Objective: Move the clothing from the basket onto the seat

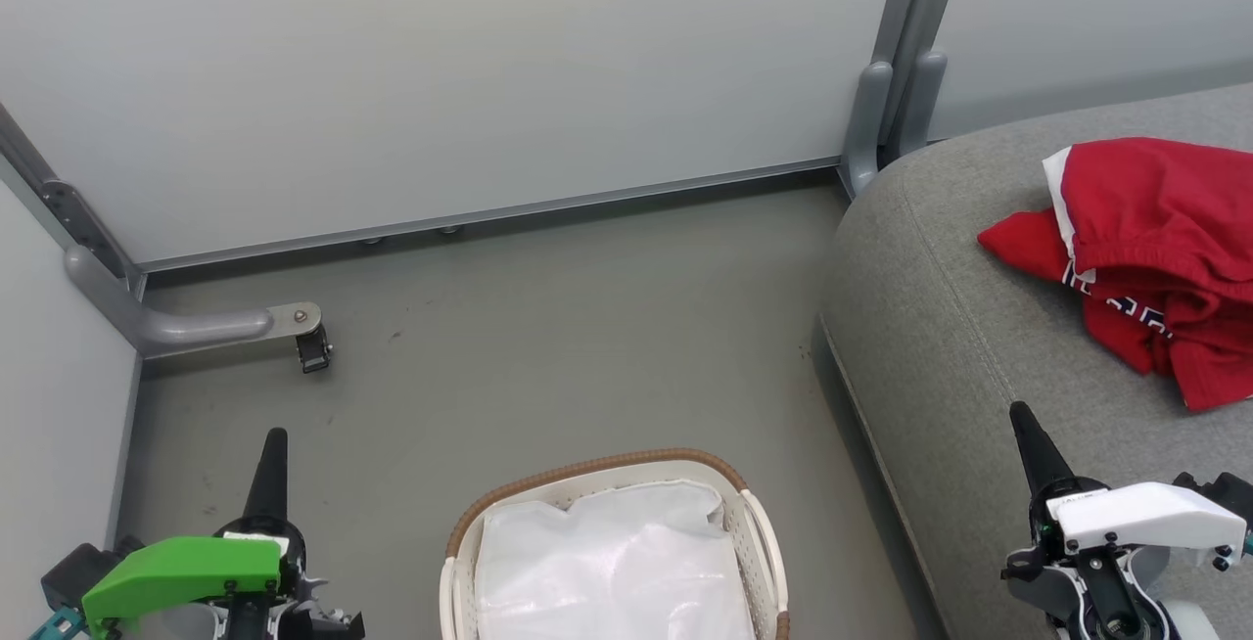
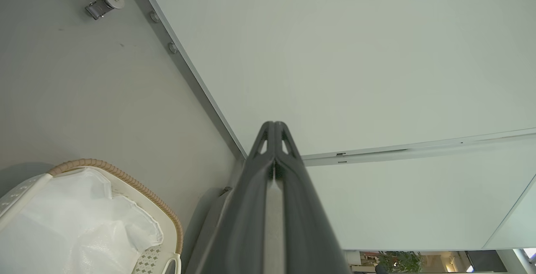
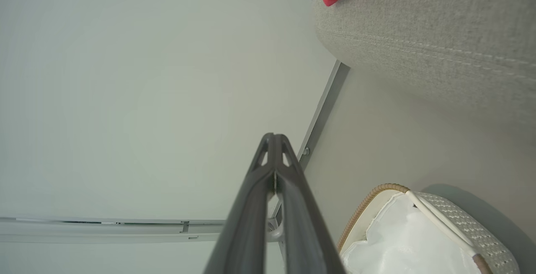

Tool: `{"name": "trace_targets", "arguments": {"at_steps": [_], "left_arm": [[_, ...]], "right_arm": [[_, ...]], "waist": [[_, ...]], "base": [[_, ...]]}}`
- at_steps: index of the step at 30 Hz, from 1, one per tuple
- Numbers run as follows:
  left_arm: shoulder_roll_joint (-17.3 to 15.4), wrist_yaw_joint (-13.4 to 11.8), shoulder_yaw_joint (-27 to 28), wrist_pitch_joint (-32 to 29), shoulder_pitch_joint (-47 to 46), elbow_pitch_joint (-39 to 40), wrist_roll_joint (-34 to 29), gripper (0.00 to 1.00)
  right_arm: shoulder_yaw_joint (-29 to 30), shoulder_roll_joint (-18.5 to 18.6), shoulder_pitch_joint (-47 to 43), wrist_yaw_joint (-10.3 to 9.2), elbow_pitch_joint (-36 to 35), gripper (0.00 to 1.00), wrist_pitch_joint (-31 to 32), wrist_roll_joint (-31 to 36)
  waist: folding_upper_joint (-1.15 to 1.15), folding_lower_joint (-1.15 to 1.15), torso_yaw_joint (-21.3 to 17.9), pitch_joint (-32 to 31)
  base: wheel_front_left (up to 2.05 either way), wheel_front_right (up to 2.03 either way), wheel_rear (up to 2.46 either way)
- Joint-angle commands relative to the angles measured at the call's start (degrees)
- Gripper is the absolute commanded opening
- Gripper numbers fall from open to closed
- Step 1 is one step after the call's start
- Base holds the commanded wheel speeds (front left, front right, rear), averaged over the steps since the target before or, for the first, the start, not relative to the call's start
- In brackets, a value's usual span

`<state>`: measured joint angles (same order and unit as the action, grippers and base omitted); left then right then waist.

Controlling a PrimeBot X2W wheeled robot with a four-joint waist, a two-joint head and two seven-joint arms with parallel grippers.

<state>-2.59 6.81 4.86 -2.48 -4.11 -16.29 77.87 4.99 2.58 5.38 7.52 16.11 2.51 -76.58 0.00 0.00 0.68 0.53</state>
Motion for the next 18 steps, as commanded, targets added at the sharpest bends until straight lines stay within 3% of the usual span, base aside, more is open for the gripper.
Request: {"name": "trace_targets", "arguments": {"at_steps": [1,18], "left_arm": [[-0.39,0.27,0.27,-0.43,-1.09,0.6,1.12,0.0],[-0.42,0.58,1.13,-2.38,-1.99,1.53,8.16,0.0]], "right_arm": [[0.3,0.35,0.94,-0.04,-0.59,0.0,0.43,-1.38],[1.03,0.41,1.03,-0.03,-1.48,0.0,2.39,-8.93]], "waist": [[0.0,0.0,-0.02,-0.01],[0.0,0.0,-0.34,-0.18]], "base": [[0.0,0.0,0.0],[0.0,0.0,0.0]]}}
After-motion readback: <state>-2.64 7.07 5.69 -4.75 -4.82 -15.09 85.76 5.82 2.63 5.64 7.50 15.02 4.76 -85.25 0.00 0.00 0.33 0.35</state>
